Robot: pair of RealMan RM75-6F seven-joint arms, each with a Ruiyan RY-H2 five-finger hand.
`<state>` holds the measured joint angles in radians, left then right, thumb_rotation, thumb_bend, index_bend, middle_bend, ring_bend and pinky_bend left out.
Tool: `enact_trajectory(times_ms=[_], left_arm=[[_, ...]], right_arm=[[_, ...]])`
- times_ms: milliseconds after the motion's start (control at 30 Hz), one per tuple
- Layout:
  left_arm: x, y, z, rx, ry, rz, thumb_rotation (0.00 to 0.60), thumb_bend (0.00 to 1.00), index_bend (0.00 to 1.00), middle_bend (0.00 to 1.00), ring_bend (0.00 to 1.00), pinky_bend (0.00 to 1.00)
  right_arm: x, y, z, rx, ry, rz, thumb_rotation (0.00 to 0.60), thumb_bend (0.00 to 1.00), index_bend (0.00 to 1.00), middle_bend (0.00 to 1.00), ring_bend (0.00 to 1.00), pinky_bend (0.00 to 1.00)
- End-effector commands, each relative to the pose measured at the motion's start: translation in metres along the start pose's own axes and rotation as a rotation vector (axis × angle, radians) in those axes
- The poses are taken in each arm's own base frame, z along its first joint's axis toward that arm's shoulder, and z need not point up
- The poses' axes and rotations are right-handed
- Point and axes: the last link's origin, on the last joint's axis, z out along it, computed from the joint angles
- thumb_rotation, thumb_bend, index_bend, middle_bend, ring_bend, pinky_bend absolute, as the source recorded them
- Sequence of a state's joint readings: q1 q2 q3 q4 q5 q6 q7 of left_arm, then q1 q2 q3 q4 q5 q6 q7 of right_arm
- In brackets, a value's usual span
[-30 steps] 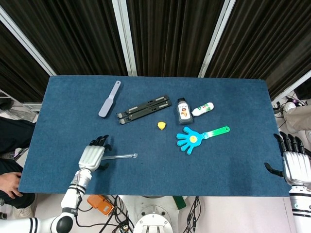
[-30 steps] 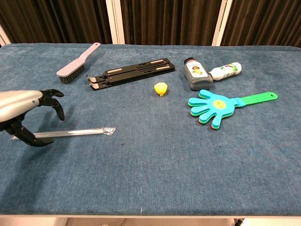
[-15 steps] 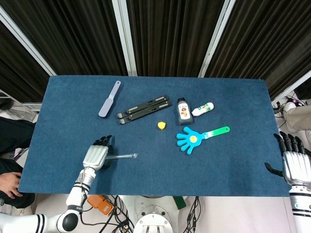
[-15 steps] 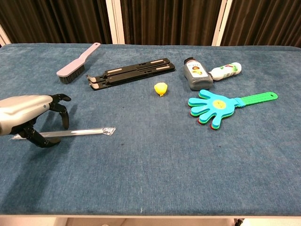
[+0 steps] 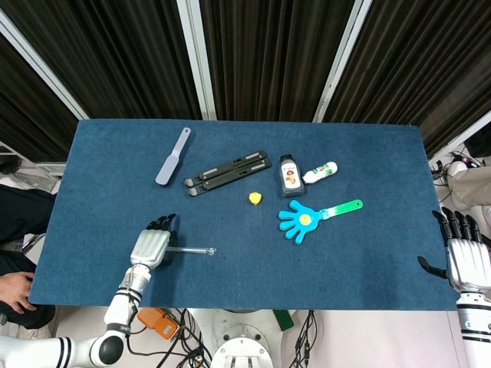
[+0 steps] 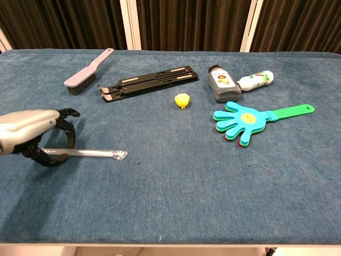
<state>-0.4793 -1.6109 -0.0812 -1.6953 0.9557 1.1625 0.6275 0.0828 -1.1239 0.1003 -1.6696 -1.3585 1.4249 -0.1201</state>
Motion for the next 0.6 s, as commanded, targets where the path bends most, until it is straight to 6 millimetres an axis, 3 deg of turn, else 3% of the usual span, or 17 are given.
enact_trajectory(times_ms=[33, 233, 600], left_arm=[[0.011, -0.002, -0.001, -0.003, 0.031, -0.005, 0.600, 0.44, 0.56, 0.04, 0.00, 0.15], [0.047, -0.010, 0.000, -0.005, 0.082, 0.011, 0.600, 0.45, 0.56, 0.04, 0.00, 0.15], [0.152, -0.006, 0.001, -0.077, 0.233, -0.002, 0.600, 0.44, 0.56, 0.04, 0.00, 0.15]], right_arm=[[0.000, 0.000, 0.000, 0.000, -0.002, 0.000, 0.600, 0.29, 0.17, 0.11, 0.09, 0.06], [0.000, 0.000, 0.000, -0.002, -0.002, 0.001, 0.600, 0.29, 0.17, 0.11, 0.09, 0.06], [0.000, 0.001, -0.002, -0.010, -0.003, -0.002, 0.600, 0.29, 0.17, 0.11, 0.09, 0.06]])
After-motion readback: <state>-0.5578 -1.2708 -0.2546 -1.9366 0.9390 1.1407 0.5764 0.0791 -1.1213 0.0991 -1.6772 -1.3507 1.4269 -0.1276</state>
